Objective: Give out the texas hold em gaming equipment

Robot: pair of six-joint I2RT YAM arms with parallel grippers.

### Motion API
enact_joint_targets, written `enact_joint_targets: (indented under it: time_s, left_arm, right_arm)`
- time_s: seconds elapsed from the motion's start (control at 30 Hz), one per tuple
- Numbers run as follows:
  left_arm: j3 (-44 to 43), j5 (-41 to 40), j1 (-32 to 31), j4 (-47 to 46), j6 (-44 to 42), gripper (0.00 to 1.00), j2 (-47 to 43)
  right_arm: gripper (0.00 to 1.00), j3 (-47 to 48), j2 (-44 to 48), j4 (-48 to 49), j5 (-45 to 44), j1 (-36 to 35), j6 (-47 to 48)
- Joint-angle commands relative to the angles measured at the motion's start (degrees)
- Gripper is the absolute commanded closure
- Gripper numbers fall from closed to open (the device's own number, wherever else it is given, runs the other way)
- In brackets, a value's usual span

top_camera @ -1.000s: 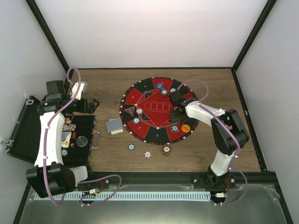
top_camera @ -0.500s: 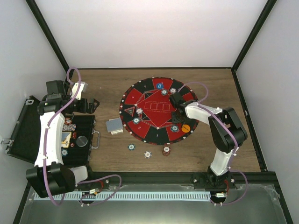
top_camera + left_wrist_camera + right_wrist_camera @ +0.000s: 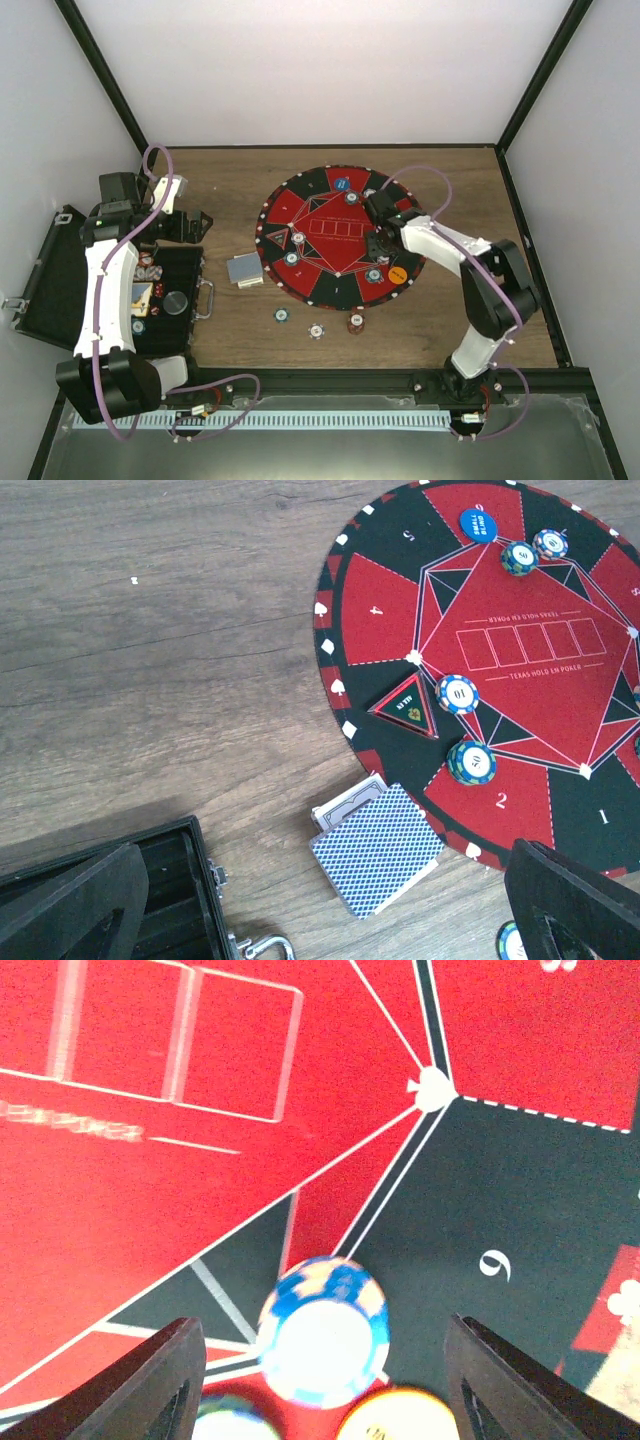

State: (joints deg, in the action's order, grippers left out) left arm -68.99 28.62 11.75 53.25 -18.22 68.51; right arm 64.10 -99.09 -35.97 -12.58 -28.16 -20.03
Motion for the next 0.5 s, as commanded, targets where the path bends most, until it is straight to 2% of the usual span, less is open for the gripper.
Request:
enact_joint_targets:
  time_s: [0.0, 0.2, 0.33, 0.47]
  left_arm:
    - [-0.79, 1.0, 0.37, -0.33, 0.24, 0.0, 0.13]
    - [-0.82, 1.04, 0.35, -0.45, 0.55, 0.0, 0.04]
    - [-0.55, 1.08, 0.41, -0.58, 0.65, 0.0, -0.05]
    - [-0.16, 1.09, 0.38, -1.11, 0.96, 0.0, -0.09]
  right_arm:
    - [0.32, 2.79, 7.46, -3.89, -1.81, -5.75, -2.41]
    - [0.2, -0.19, 13.87, -7.54, -0.69, -17.21, -4.92]
    - [0.12, -2.17, 16.61, -10.36, 1.13, -21.36, -5.68]
    - [0.1, -4.3, 17.96, -12.33, 2.03, -24.63, -6.88]
